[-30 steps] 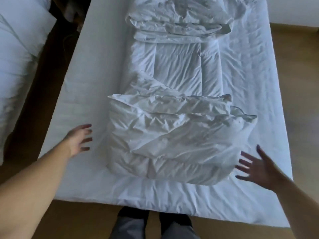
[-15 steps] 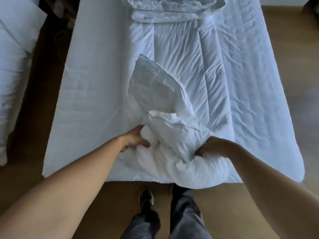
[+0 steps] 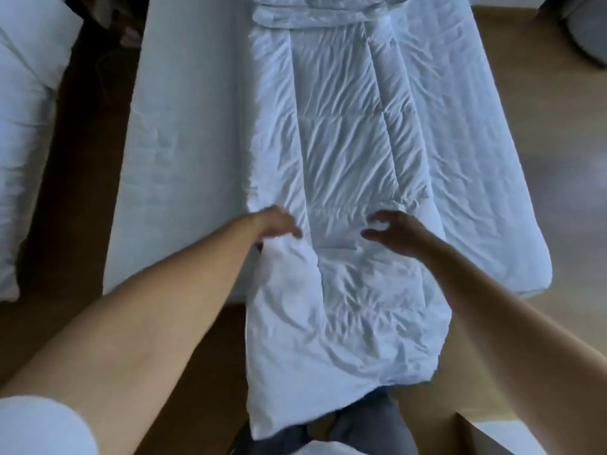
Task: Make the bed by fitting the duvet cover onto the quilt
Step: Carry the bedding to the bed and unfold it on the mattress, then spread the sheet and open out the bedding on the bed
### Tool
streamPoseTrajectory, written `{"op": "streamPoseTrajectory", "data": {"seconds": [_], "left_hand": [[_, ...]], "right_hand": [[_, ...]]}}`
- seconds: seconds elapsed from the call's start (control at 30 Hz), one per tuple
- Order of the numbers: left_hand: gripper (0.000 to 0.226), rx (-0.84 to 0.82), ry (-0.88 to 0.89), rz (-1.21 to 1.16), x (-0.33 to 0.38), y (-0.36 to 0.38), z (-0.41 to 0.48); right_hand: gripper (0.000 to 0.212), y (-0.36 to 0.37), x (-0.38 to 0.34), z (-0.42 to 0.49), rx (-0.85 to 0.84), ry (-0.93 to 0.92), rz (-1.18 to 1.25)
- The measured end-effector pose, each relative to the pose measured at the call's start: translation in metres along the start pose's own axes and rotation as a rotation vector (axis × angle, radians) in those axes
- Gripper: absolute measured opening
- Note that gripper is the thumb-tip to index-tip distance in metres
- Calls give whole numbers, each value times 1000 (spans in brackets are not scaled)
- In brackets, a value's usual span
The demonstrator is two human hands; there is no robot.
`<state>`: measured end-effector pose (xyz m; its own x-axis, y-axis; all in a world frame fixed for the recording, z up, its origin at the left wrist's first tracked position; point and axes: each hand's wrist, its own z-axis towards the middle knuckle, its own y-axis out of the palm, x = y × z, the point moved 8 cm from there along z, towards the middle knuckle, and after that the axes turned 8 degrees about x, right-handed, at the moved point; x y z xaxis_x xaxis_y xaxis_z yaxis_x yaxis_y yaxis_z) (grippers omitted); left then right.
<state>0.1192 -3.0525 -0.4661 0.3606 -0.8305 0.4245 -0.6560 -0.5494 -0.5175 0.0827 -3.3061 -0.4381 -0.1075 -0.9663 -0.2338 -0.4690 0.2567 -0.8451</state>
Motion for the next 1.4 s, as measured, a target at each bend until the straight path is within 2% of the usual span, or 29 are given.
{"op": "streamPoseTrajectory", "data": {"seconds": [0.03,0.07,0.13,0.2,0.23,0.33,0.43,0.53,0.67,0.7,0.77,0.87,1.03,1.17,1.4], "left_hand": [[60,-18,-30,165,-25,29,-3],[73,-27,-64,280,-51,54,-9],[88,-53,-90,392,-94,95,-16],[94,-40,-106,352,-121,121,-15],[94,-10,-107,318,-124,127,-15],[74,81,-8,215,-100,130,-18],[40,209,134,-17,-47,116,-33],[24,360,251,-199,10,87,-61],[11,424,336,-447,67,54,-100],[12,438,344,-530,77,47,-110],[27,484,364,-667,98,34,-132],[42,537,370,-828,129,26,-158],[22,589,425,-953,205,36,-182],[19,582,470,-997,278,58,-188],[19,523,440,-964,385,121,-155]], "right_hand": [[62,7,-10,2,90,33,165],[76,30,-19,2,49,53,257],[89,105,-34,-10,-219,62,245],[89,175,-34,-30,-394,66,167],[86,199,-31,-39,-419,63,135],[75,218,-22,-61,-318,65,166],[64,174,-2,-75,-92,183,392],[47,103,37,-92,140,330,702],[28,11,94,-122,424,443,1282],[24,-7,109,-131,474,450,1375],[20,-39,140,-147,576,429,1476],[25,-83,191,-169,665,377,1547],[28,-145,276,-200,746,316,1554],[26,-190,339,-206,803,283,1508],[25,-236,428,-182,849,256,1466]]}}
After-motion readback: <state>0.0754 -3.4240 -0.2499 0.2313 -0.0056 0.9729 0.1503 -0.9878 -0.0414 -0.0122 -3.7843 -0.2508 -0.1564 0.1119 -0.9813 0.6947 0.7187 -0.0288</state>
